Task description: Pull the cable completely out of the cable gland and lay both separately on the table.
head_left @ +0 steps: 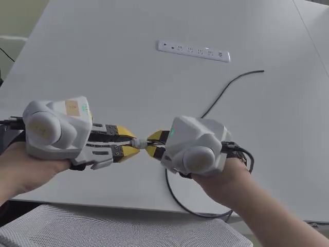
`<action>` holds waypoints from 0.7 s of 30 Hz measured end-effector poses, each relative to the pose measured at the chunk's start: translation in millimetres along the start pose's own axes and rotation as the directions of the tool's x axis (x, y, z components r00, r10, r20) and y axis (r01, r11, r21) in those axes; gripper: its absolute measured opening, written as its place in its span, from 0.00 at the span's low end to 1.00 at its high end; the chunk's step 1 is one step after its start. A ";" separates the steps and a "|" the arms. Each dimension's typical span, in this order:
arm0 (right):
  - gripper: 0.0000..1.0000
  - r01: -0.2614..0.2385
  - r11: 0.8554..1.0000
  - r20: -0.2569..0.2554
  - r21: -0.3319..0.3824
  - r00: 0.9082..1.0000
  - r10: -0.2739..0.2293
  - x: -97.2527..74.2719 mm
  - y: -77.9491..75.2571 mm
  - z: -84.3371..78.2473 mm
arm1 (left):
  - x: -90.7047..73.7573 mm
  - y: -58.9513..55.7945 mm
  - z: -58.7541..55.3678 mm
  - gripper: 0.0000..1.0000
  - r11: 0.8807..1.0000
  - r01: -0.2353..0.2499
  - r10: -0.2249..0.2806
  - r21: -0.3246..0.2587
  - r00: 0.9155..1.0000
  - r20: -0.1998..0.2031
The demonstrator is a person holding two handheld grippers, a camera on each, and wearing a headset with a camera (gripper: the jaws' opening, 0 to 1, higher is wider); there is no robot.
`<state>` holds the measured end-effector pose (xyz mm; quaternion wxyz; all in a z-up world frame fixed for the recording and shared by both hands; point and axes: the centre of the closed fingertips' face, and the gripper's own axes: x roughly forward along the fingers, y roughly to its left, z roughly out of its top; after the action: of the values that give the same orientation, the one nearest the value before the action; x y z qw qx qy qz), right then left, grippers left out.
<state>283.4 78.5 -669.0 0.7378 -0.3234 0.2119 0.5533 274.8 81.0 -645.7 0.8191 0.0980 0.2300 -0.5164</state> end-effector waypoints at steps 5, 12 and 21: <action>0.00 0.007 1.000 -0.010 0.020 1.000 -0.007 -0.3 1.2 -2.9 | -2.5 -0.6 1.2 0.15 1.000 0.001 -0.001 0.005 1.000 0.006; 0.00 0.011 0.998 -0.025 0.055 1.000 -0.010 0.5 3.0 -6.8 | -9.0 -1.0 0.6 0.15 1.000 0.003 -0.003 0.010 1.000 0.010; 0.00 0.025 0.992 -0.057 0.125 0.998 -0.018 0.2 4.8 -19.2 | -16.7 -2.8 -0.8 0.15 1.000 0.010 -0.011 0.020 1.000 0.018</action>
<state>279.7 65.8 -683.8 0.7564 -0.2939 0.2632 0.5217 266.1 93.5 -638.2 0.8174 0.1002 0.2178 -0.5237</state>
